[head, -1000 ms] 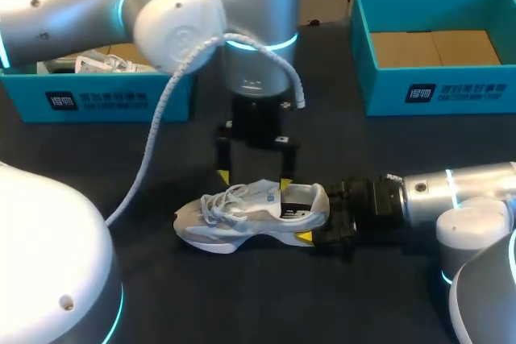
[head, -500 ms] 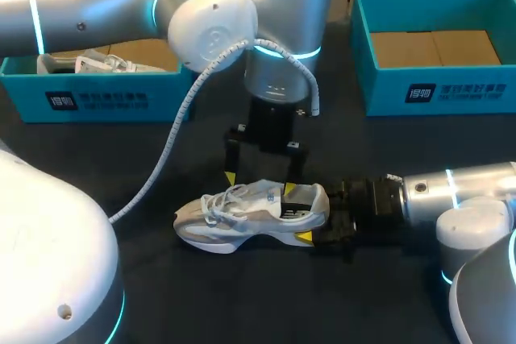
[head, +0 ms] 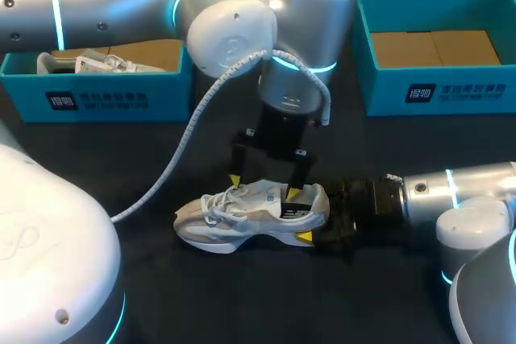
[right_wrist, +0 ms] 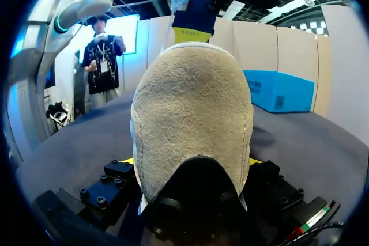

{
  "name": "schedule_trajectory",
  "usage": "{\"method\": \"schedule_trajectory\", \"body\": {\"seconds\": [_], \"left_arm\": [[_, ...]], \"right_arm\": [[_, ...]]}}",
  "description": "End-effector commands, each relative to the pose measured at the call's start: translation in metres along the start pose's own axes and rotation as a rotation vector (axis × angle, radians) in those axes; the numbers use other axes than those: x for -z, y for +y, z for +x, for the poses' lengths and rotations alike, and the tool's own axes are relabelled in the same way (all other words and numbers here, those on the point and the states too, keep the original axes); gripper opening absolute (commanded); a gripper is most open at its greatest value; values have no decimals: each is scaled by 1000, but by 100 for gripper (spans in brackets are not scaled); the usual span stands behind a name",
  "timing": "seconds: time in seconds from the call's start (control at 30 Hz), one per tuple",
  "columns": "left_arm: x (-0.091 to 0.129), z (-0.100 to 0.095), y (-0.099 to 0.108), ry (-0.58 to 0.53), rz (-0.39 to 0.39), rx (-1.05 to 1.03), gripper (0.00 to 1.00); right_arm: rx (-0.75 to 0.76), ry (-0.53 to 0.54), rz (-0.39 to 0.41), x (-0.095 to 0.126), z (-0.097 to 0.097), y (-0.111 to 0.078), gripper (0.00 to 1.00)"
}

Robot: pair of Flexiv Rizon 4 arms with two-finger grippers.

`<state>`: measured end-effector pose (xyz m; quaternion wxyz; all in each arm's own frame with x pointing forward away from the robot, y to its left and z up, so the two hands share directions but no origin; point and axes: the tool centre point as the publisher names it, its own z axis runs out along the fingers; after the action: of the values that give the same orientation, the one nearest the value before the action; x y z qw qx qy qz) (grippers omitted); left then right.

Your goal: Take the shoe out of the shoebox, open the shoe tongue, remove and reinsert the insole, then place the shoe into the shoebox

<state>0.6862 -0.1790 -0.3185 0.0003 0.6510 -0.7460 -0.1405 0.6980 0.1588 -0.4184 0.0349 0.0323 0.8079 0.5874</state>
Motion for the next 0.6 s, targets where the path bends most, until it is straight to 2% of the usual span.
{"method": "schedule_trajectory", "body": {"seconds": [0.03, 0.47, 0.53, 0.6], "left_arm": [[-3, 9, -7, -36, -8, 6, 100], [-17, 13, -3, -113, -7, 3, 100], [-19, 12, -2, -124, -10, 5, 98], [-20, 11, -2, -129, -10, 8, 92]], "right_arm": [[0, -1, 5, -1, 1, 1, 0], [0, -1, 5, -1, 1, 1, 0], [0, -1, 5, -1, 1, 1, 0], [0, -1, 5, -1, 1, 1, 0]]}}
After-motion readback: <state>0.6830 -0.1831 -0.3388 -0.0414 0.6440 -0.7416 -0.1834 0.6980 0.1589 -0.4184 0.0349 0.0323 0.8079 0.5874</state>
